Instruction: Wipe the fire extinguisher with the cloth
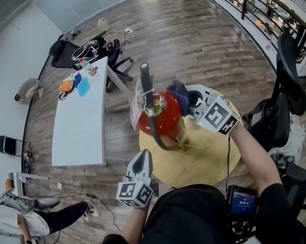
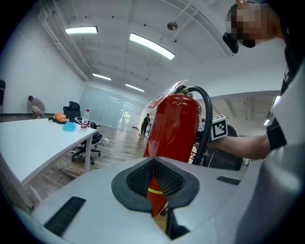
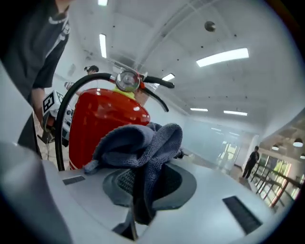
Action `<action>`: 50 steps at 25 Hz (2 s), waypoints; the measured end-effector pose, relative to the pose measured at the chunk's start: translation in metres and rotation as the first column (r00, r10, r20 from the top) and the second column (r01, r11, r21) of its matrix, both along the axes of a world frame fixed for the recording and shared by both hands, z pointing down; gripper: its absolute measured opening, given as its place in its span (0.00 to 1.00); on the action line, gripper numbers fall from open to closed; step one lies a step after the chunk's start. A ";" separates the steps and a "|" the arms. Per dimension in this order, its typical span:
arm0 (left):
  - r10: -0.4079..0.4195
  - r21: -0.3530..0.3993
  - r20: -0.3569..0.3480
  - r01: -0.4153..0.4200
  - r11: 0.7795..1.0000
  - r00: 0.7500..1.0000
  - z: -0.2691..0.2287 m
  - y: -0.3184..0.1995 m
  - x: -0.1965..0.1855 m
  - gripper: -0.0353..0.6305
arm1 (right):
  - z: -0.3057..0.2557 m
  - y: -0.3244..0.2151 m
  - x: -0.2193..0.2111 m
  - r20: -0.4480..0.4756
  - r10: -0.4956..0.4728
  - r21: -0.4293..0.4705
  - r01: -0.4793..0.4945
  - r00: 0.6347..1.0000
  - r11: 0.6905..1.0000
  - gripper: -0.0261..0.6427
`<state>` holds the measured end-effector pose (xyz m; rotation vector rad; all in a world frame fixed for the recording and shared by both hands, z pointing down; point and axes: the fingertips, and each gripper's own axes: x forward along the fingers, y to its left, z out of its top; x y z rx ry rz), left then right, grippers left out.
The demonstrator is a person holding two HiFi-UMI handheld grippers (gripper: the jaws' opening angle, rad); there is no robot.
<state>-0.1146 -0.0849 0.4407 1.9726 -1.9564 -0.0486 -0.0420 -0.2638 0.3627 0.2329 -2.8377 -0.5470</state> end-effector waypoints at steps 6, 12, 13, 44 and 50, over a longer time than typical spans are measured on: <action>-0.011 -0.012 0.014 0.011 1.000 1.000 0.002 0.003 -0.002 0.09 | 0.129 -0.003 0.003 -0.141 0.053 -0.279 -0.091 0.989 0.956 0.12; -0.035 -0.037 0.024 0.036 0.999 0.999 0.009 0.010 -0.006 0.09 | 0.261 0.025 0.029 -0.445 0.025 -0.376 -0.212 0.895 0.902 0.12; -0.037 -0.040 0.024 0.038 0.999 0.999 0.011 0.011 -0.005 0.09 | 0.278 0.033 0.034 -0.493 0.012 -0.363 -0.218 0.870 0.906 0.12; -0.061 0.008 0.011 0.061 0.998 0.998 0.002 0.014 0.003 0.09 | -0.139 0.090 0.012 0.054 -0.066 0.518 0.029 0.996 0.855 0.13; -0.069 0.021 -0.003 0.069 0.997 0.998 0.003 0.019 0.014 0.09 | -0.157 0.074 -0.026 -0.054 -0.036 0.609 0.061 0.998 0.791 0.13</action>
